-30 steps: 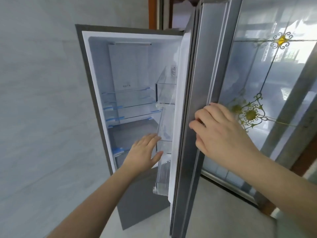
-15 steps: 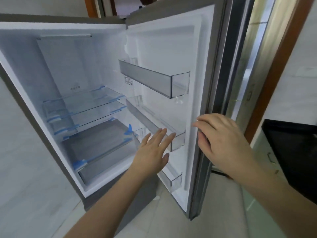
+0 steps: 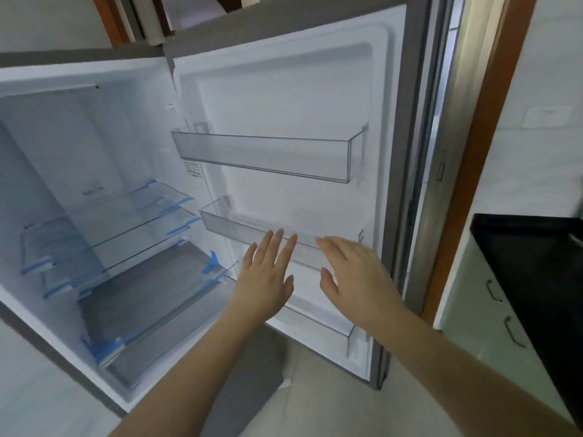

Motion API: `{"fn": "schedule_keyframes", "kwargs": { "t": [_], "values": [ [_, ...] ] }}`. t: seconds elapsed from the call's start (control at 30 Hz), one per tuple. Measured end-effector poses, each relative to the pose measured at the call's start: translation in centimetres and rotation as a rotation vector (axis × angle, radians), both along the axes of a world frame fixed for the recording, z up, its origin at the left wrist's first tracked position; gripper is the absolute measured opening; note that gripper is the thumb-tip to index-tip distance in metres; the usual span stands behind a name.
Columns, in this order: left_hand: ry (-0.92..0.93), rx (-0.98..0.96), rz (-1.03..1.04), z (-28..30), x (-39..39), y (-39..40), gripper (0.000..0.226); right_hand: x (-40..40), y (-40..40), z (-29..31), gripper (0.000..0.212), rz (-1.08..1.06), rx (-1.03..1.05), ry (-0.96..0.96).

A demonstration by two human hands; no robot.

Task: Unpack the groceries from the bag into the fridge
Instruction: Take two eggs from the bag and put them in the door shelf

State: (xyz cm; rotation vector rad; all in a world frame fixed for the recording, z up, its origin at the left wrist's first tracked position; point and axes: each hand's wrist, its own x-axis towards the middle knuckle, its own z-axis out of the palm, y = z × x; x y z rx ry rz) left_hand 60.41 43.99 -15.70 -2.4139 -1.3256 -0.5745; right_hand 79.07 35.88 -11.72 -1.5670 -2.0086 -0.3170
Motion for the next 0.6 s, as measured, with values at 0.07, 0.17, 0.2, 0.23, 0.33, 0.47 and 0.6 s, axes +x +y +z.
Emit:
{"fn": "schedule_keyframes", "kwargs": {
  "t": [0.07, 0.17, 0.2, 0.23, 0.33, 0.47, 0.6],
  "values": [
    [-0.015, -0.025, 0.046, 0.2, 0.1, 1.5, 0.081, 0.3, 1.3, -1.0, 0.053, -0.049, -0.052, -0.055],
    [-0.01, -0.088, 0.06, 0.0, 0.4, 3.5, 0.076, 1.4, 3.0, -1.9, 0.056, -0.129, -0.052, -0.127],
    [-0.012, -0.093, 0.053, 0.0, 0.5, 4.1, 0.075, 1.9, 3.5, -2.0, 0.054, -0.144, -0.043, -0.131],
    [-0.009, -0.087, 0.042, 0.1, 0.6, 4.6, 0.074, 2.3, 4.0, -2.1, 0.053, -0.157, -0.035, -0.135],
    [0.023, -0.043, -0.005, 1.1, 1.0, 6.6, 0.067, 3.2, 5.4, -2.3, 0.054, -0.194, -0.029, -0.153],
    [0.0, -0.017, -0.096, 1.9, 1.9, 9.1, 0.061, 3.6, 7.0, -2.8, 0.062, -0.291, -0.055, -0.188],
    [-0.037, 0.01, -0.159, 0.8, 2.8, 10.2, 0.068, 3.7, 8.6, -3.0, 0.064, -0.363, -0.078, -0.18]
  ]
}}
